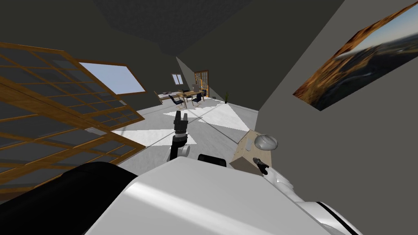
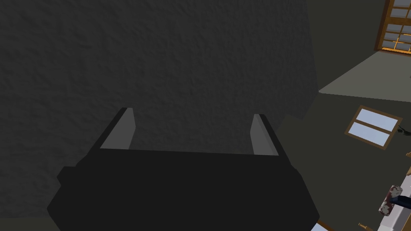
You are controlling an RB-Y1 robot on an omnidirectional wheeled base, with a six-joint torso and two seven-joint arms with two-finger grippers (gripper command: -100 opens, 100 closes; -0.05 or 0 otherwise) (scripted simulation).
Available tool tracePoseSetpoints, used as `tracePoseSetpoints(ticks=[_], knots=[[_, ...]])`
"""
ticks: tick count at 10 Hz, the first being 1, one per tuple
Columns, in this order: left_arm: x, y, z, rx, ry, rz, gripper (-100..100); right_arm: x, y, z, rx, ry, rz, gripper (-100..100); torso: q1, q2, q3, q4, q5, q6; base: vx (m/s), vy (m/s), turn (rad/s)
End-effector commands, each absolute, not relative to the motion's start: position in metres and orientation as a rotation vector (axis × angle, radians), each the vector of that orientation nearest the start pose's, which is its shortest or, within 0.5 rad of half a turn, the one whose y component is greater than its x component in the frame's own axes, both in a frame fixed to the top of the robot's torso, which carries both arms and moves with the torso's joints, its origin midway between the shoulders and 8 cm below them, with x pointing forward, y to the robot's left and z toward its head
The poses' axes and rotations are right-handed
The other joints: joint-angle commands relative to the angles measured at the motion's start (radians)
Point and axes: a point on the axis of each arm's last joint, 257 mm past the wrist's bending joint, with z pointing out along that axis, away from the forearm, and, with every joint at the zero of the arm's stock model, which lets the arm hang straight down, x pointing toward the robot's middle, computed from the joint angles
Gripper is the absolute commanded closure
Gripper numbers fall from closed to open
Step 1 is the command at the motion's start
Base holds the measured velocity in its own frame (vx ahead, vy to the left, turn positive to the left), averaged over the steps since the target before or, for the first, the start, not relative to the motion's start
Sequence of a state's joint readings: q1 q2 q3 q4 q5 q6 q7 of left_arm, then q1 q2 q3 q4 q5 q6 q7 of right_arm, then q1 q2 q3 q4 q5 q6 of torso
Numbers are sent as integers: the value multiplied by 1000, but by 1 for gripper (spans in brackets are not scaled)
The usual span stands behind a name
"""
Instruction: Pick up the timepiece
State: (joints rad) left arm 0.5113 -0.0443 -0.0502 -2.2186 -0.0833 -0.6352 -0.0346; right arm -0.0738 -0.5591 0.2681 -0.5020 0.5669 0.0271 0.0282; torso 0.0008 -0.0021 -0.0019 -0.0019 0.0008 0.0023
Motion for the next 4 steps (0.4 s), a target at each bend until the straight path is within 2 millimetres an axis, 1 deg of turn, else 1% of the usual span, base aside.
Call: tracePoseSetpoints(ticks=[1,2,3,4], knots=[[335,254,19,-576,592,-1282,0,289,-559,-562,692,2384,-289,100,0,0,0,0,0,0,10,41,-4],[335,254,19,-576,592,-1282,0,285,-566,-560,693,2384,-290,100,0,0,0,0,0,0,13,48,11],[335,254,19,-576,592,-1282,0,287,-564,-561,690,2384,-290,100,0,0,0,0,0,0,6,23,-6],[335,254,19,-576,592,-1282,0,286,-565,-561,693,2384,-289,0,-1,0,0,0,0,-1,0,0,0]])
